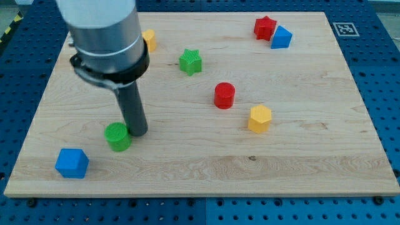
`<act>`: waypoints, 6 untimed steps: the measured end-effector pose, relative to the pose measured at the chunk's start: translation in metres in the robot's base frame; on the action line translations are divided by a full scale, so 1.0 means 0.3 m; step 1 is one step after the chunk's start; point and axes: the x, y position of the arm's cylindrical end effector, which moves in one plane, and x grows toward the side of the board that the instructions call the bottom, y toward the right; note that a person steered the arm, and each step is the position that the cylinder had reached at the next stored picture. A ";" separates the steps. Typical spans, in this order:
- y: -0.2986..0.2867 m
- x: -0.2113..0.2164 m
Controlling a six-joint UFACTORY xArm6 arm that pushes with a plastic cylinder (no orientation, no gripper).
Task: Point your arm closer to yellow hexagon
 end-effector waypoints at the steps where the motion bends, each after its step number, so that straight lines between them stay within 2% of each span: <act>1: -0.035 0.059; 2: -0.090 0.070; 3: 0.044 0.070; 5: 0.704 0.114; 6: 0.952 0.101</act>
